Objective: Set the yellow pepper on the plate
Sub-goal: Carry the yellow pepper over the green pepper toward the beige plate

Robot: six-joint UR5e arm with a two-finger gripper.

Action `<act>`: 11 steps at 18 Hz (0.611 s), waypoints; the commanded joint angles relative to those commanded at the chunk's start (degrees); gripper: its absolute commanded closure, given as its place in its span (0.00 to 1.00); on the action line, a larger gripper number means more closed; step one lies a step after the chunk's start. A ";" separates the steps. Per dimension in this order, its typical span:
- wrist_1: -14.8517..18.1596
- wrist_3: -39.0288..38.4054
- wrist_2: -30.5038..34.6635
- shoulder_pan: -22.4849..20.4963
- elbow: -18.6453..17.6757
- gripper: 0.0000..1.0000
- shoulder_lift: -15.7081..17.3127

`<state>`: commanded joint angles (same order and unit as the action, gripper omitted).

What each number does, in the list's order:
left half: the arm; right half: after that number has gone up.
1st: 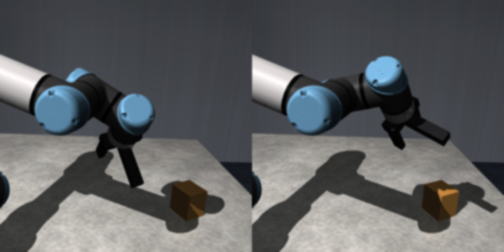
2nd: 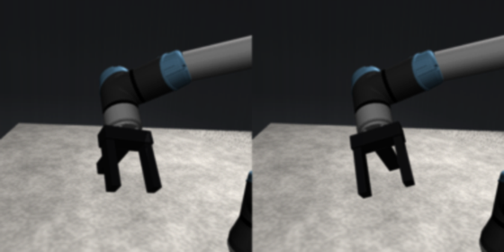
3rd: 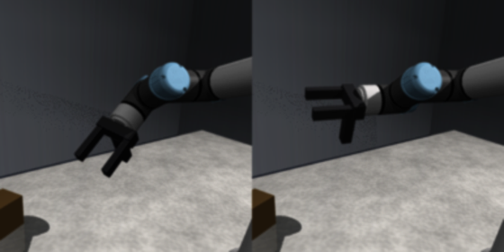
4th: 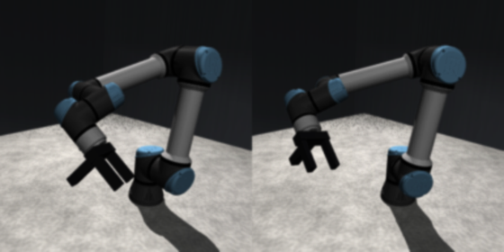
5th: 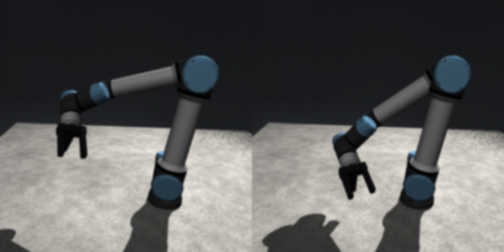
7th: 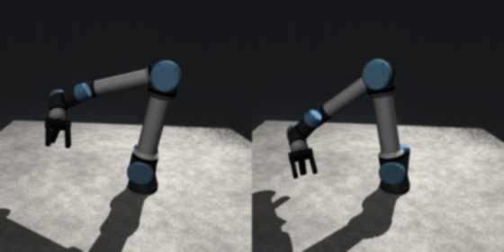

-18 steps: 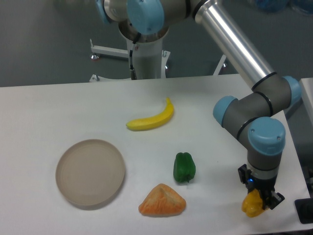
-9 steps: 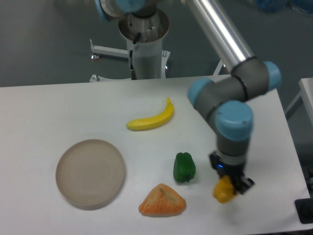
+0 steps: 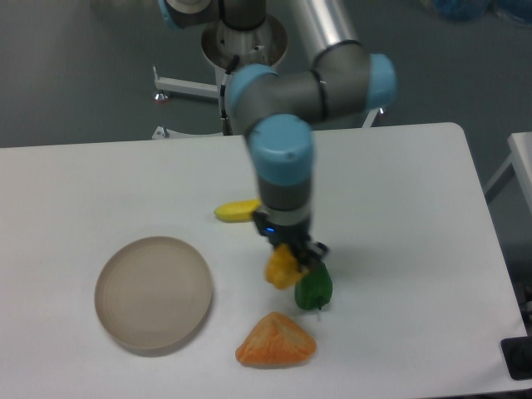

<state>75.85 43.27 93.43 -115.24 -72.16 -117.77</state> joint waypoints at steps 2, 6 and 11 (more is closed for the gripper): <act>-0.35 -5.19 0.00 3.08 0.09 0.48 -0.61; -0.62 -8.90 1.05 7.39 0.09 0.48 -2.63; -0.62 -10.14 2.90 11.44 0.79 0.48 -5.27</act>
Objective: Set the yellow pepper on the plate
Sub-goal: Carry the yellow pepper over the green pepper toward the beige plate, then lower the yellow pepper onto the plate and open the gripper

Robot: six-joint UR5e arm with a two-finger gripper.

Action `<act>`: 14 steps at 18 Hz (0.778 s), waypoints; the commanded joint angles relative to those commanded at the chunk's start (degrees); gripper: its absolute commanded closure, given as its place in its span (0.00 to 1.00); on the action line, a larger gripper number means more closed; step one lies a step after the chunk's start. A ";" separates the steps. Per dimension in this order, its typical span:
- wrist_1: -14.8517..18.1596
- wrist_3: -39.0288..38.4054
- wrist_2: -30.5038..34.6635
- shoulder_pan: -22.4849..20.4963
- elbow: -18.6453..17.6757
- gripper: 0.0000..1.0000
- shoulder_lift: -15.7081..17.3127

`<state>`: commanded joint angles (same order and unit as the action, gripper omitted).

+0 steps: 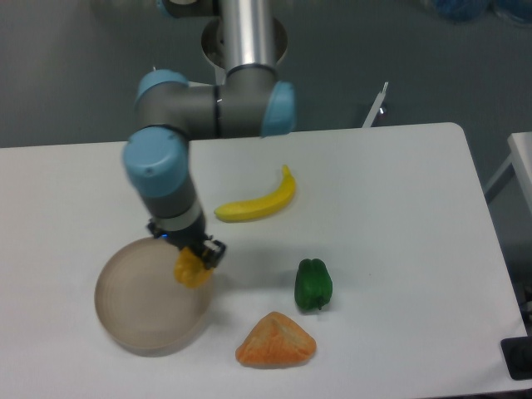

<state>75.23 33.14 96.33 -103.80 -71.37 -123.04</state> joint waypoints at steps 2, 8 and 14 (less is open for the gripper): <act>0.00 0.09 -0.09 0.53 0.00 0.48 -0.53; 0.00 0.17 -0.26 2.37 0.09 0.48 -2.28; 0.00 0.17 -0.79 2.90 0.00 0.48 -2.82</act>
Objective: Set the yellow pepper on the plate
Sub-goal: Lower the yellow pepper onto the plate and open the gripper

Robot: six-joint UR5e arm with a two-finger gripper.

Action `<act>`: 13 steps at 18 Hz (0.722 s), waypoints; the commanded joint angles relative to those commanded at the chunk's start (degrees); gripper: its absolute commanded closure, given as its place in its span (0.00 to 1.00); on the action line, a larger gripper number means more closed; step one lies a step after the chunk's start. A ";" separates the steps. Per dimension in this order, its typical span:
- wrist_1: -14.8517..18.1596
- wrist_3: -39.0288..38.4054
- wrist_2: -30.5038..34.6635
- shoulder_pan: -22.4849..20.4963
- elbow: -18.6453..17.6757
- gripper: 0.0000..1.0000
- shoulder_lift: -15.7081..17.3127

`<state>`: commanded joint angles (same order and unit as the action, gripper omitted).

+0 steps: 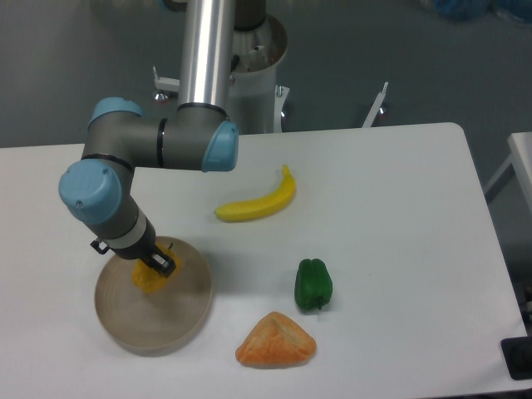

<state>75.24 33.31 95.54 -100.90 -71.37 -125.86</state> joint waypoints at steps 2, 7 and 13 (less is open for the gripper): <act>0.00 -0.09 0.09 0.00 0.00 0.48 -0.35; 0.00 -0.17 0.26 0.44 0.00 0.48 -1.23; 0.00 -0.18 0.00 0.53 0.00 0.48 -1.58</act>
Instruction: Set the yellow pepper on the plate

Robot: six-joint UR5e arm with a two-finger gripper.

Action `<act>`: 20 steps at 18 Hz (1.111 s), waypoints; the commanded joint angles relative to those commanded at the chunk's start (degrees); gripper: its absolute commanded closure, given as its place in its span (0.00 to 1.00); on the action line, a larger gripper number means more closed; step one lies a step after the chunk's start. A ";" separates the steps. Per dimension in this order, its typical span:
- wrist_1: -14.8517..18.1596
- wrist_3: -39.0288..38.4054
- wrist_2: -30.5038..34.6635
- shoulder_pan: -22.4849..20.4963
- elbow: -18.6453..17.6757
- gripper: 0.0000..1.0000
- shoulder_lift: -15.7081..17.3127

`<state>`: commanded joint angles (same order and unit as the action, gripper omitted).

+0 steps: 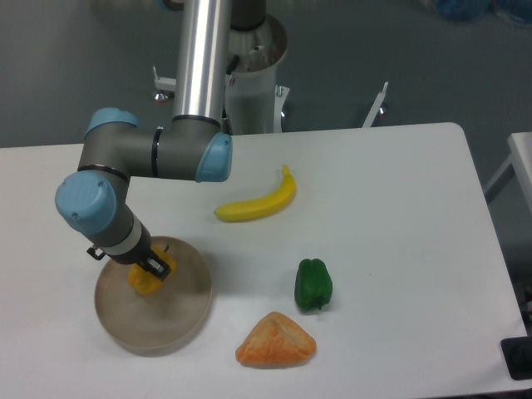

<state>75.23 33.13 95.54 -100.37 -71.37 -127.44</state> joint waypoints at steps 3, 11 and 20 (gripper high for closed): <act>0.00 0.09 0.17 0.00 0.09 0.39 0.00; 0.00 0.26 -0.09 -0.09 0.52 0.01 1.40; 0.61 9.82 0.70 -8.68 0.70 0.01 6.41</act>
<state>75.85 42.95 96.24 -109.06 -70.66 -121.03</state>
